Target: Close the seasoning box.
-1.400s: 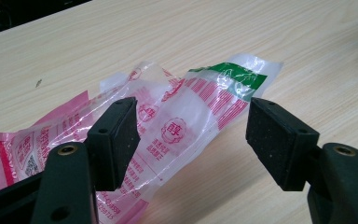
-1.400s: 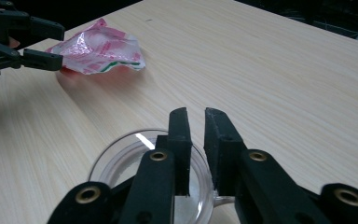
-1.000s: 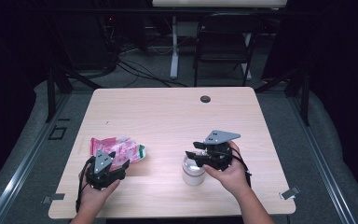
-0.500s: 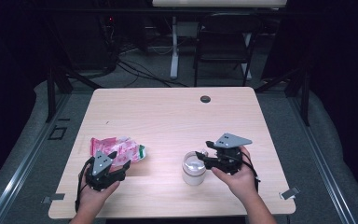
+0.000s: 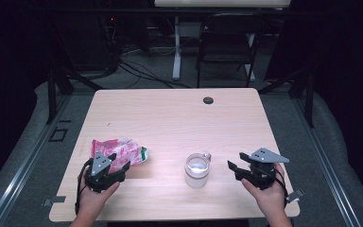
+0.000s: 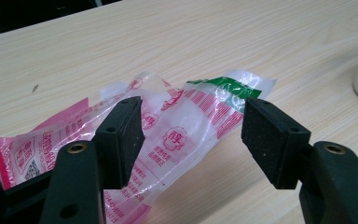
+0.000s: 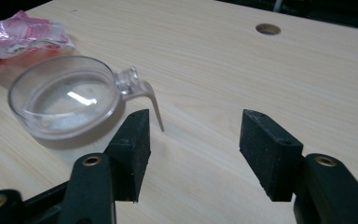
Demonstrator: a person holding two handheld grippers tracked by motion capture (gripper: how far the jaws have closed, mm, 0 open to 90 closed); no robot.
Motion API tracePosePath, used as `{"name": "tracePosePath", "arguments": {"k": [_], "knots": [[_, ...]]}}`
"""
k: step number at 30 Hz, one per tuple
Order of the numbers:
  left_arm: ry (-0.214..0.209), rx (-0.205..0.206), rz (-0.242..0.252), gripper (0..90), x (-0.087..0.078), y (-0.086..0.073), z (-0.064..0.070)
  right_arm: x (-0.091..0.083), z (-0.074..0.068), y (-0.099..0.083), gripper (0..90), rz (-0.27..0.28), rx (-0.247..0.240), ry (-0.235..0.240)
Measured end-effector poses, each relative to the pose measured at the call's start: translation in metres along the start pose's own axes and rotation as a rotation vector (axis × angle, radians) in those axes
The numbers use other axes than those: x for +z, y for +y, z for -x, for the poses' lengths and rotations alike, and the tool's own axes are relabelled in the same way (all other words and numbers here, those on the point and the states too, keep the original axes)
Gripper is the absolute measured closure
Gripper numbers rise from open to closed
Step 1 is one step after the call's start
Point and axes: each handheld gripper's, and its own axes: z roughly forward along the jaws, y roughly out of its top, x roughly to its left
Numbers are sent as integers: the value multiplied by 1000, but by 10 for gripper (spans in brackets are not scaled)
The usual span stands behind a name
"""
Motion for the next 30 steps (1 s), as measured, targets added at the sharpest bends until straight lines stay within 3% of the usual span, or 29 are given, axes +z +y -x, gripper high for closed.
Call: {"name": "tracePosePath", "arguments": {"k": [9, 16, 27, 30], "knots": [[3, -3, -3, 383, 1, -1, -1, 2, 20, -36, 426, -54, 44, -43], [-1, 4, -9, 384, 1, -1, 0, 8, 22, -46, 417, -43, 52, -58], [-3, 7, -18, 385, 2, -1, 0, 18, 29, -62, 421, -82, 124, 0], [-6, 13, -20, 385, 2, -1, 1, 22, 29, -63, 422, -106, 123, 10]]}}
